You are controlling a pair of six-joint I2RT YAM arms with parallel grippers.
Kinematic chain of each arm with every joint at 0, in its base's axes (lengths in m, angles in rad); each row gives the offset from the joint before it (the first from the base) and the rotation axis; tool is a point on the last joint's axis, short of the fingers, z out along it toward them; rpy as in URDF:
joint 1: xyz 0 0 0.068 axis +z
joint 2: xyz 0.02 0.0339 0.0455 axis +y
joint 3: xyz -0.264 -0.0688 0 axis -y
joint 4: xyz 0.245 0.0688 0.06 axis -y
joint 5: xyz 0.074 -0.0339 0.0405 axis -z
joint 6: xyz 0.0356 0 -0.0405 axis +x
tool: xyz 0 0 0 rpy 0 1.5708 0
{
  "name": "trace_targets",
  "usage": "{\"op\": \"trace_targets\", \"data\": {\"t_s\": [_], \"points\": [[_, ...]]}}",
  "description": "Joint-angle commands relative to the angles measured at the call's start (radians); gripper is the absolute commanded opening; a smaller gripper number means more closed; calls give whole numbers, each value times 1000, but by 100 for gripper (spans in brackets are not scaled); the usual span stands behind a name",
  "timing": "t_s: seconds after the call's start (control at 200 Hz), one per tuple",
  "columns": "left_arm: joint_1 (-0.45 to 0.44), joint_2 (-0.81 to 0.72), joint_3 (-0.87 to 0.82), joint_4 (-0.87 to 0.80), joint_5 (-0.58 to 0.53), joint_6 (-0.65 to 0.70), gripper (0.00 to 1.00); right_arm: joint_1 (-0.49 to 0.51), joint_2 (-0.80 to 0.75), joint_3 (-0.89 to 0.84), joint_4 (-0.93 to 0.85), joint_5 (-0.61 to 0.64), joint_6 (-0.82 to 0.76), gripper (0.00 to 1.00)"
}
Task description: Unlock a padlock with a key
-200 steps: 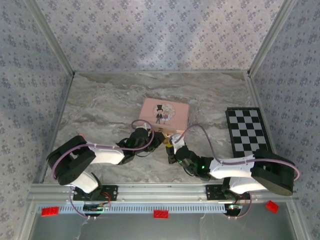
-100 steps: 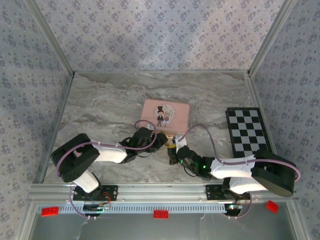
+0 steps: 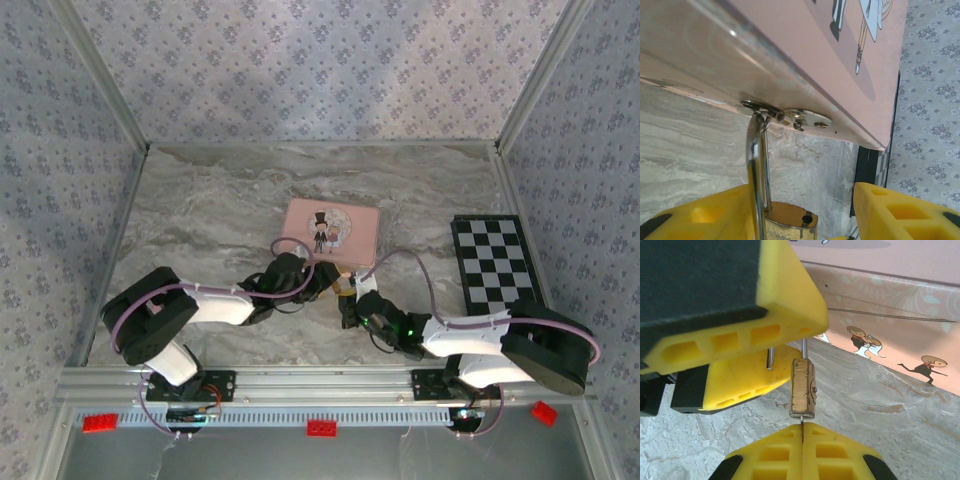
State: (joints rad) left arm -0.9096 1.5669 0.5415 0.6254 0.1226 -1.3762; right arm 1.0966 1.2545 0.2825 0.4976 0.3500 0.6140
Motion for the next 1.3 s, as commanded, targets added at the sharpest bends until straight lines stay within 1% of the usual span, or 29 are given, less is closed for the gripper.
{"op": "trace_targets", "data": {"t_s": [0.0,0.045,0.08,0.135,0.32,0.38,0.42,0.49,0.59,0.655,0.71,0.735,0.78,0.875,0.98,1.129,1.219,1.279,1.294], "points": [[15,-46,-11,-21,-23,23,54,-20,-11,-16,18,-14,58,0],[25,-63,-24,-21,-27,32,55,-27,-10,-19,15,-23,67,3],[33,-74,-34,10,-23,55,55,-33,-10,-21,13,-28,73,5],[48,-94,-52,59,-3,123,55,-44,-11,-25,13,-38,81,7],[109,-242,-51,-140,9,302,55,-62,-11,-35,20,-52,79,6],[146,-286,-42,-174,44,408,55,-71,-1,-32,18,-60,79,7],[171,-309,-18,-228,71,492,56,-80,12,-30,24,-64,79,8],[210,-339,61,-398,87,649,56,-99,37,-18,33,-86,71,9],[247,-378,161,-611,18,834,57,-126,59,3,45,-112,61,14],[279,-393,204,-690,-24,913,58,-137,63,7,62,-115,34,18],[322,-390,231,-742,-26,962,59,-142,65,12,62,-123,33,26],[339,-382,247,-765,-24,980,60,-148,68,16,59,-135,31,30],[368,-362,268,-793,-15,1004,60,-156,69,26,48,-148,30,34],[419,-309,289,-807,34,1029,61,-171,70,38,50,-192,24,39],[466,-222,323,-806,120,1028,62,-193,75,54,58,-242,22,44],[480,-132,356,-768,181,1007,62,-277,96,102,31,-352,22,47],[479,-91,368,-728,245,982,62,-326,122,141,3,-426,22,47],[469,-59,385,-722,268,974,61,-346,144,181,-53,-438,22,48],[463,-52,389,-727,267,975,61,-348,150,193,-73,-436,-10,47]]}}
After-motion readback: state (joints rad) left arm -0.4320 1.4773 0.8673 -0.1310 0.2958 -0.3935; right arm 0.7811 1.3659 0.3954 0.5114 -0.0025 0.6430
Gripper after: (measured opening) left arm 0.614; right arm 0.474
